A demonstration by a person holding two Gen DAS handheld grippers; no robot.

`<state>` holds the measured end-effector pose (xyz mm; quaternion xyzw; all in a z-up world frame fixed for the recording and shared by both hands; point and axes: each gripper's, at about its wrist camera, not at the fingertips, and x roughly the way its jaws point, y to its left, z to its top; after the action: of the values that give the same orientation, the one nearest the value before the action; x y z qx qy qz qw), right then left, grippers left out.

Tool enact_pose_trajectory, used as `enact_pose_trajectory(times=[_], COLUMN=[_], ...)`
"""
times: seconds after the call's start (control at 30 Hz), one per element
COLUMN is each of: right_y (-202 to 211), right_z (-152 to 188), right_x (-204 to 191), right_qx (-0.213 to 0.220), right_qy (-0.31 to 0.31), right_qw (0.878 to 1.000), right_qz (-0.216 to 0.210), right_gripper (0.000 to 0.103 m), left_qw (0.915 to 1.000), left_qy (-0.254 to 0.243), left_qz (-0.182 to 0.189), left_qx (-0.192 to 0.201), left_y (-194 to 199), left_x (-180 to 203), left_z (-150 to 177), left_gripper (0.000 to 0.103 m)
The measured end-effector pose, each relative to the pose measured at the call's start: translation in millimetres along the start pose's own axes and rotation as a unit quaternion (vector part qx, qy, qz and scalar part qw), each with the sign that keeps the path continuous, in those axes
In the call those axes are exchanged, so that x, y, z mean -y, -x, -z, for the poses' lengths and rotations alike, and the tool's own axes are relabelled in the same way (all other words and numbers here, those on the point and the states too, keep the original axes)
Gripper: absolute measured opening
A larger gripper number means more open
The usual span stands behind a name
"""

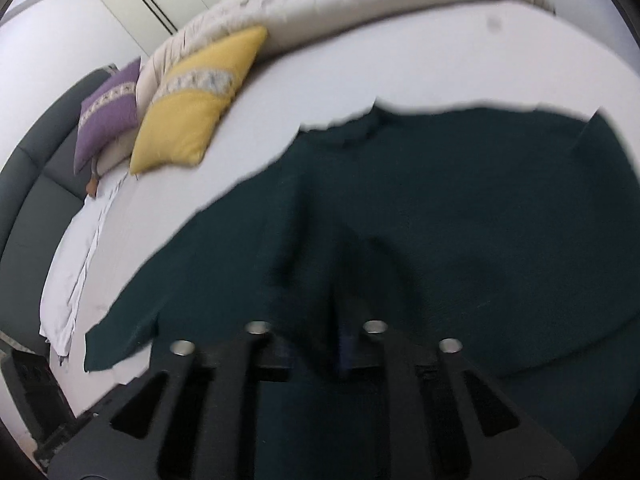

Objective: Fold small clothes

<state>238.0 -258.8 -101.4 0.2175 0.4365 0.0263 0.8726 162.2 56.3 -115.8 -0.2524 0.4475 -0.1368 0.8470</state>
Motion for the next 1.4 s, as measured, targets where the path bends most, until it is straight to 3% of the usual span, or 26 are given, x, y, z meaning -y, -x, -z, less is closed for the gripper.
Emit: enact_pose_trajectory(times=[0.07, 0.1, 0.2, 0.33, 0.43, 0.5, 0.57, 0.6, 0.67, 0.7, 0.77, 0.93, 1.07, 1.17, 1.23, 1.37, 1.4], right_y=[-3, -3, 22, 93, 115, 122, 126, 128, 128, 127, 125, 105, 77, 49, 34, 28, 30], right_z=[26, 42, 53, 69, 69, 66, 63, 60, 52, 47, 32, 2, -24, -37, -44, -53, -53], right_x=[-8, -7, -3, 60, 94, 116, 139, 147, 161, 169, 180, 215, 234, 241, 242, 247, 249], right_qx=[-0.01, -0.006, 0.024, 0.057, 0.075, 0.085, 0.094, 0.099, 0.107, 0.109, 0.112, 0.095, 0.078, 0.057, 0.043, 0.04, 0.041], right_qy=[-0.005, -0.005, 0.0, -0.023, -0.042, -0.061, -0.078, -0.082, -0.089, -0.092, -0.098, -0.114, -0.122, -0.127, -0.104, -0.091, -0.095], right_qw=[1.0, 1.0, 0.999, 0.998, 0.996, 0.994, 0.992, 0.991, 0.99, 0.989, 0.988, 0.987, 0.987, 0.988, 0.989, 0.989, 0.988], right_qz=[-0.017, -0.029, -0.034, -0.024, 0.002, 0.012, 0.019, 0.023, 0.036, 0.04, 0.049, 0.055, 0.071, 0.071, 0.095, 0.113, 0.112], right_gripper=[0.062, 0.065, 0.069, 0.069, 0.069, 0.069, 0.069, 0.069, 0.069, 0.069, 0.069, 0.069, 0.069, 0.059, 0.052, 0.01, 0.008], left_qw=[1.0, 1.0, 0.9998, 0.9983, 0.9965, 0.9941, 0.9917, 0.9907, 0.9895, 0.9901, 0.9907, 0.9922, 0.9911, 0.9925, 0.9933, 0.9933, 0.9933], left_qy=[-0.003, -0.004, -0.014, -0.05, -0.07, -0.081, -0.089, -0.098, -0.105, -0.103, -0.108, -0.121, -0.129, -0.116, -0.106, -0.11, -0.111], left_qz=[-0.001, 0.001, 0.008, 0.008, -0.001, -0.019, -0.036, -0.05, -0.06, -0.055, -0.05, -0.028, -0.032, -0.039, -0.043, -0.036, -0.034], left_qx=[-0.002, -0.003, -0.01, -0.026, -0.046, -0.07, -0.085, -0.08, -0.08, -0.078, -0.066, -0.002, 0.0, -0.01, -0.016, -0.004, 0.001], left_y=[-4, -6, -22, -55, -89, -117, -135, -138, -141, -139, -130, -101, -111, -127, -135, -130, -127], left_x=[2, 4, 22, 62, 87, 99, 104, 108, 112, 112, 113, 120, 112, 93, 80, 78, 80], left_z=[-1, -1, -4, -10, -18, -23, -25, -26, -31, -34, -37, -60, -65, -62, -60, -61, -62], left_gripper=[0.093, 0.093, 0.094, 0.094, 0.092, 0.077, 0.054, 0.049, 0.019, 0.015, 0.009, 0.009, 0.009, 0.009, 0.009, 0.009, 0.009])
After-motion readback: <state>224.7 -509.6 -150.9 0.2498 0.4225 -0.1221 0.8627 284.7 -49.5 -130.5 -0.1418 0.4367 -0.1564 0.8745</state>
